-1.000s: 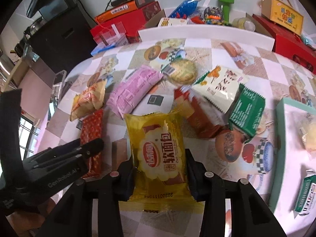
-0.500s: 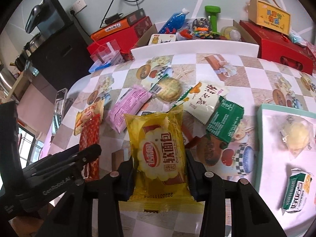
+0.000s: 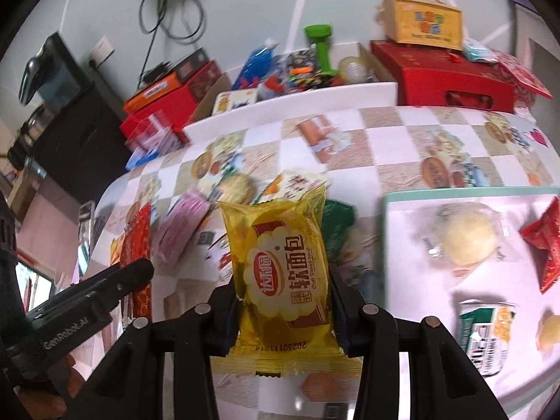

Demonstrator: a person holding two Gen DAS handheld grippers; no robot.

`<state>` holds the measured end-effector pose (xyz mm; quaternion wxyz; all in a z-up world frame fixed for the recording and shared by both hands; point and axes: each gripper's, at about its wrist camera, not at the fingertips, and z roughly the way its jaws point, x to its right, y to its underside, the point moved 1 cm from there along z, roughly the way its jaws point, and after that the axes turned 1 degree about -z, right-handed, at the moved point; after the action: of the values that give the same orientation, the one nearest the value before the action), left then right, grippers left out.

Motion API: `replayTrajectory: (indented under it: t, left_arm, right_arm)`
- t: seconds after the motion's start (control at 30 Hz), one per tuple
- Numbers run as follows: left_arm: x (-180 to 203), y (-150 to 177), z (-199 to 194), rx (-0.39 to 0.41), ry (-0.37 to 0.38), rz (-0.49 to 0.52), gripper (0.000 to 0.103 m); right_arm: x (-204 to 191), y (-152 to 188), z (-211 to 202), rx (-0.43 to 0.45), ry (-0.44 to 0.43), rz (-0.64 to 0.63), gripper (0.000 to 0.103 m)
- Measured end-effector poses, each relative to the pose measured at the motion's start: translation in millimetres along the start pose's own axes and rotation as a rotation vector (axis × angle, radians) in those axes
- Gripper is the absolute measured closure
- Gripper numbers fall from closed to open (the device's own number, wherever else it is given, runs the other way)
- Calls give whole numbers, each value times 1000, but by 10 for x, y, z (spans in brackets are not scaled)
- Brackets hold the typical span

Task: Organize snacks
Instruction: 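Lift and carry the red bag with the left gripper while the right carries the bread bag to the tray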

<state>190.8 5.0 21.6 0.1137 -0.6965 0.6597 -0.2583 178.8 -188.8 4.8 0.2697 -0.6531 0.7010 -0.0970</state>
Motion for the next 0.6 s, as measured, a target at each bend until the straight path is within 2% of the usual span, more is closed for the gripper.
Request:
replayTrajectory:
  t: [0.23, 0.6]
  left_arm:
    - [484, -150, 13, 17, 64, 73, 52]
    - [1129, -217, 167, 14, 154, 176, 52]
  right_arm:
    - [423, -88, -220, 59, 51, 95, 57]
    - [1080, -128, -526, 131, 138, 250, 57]
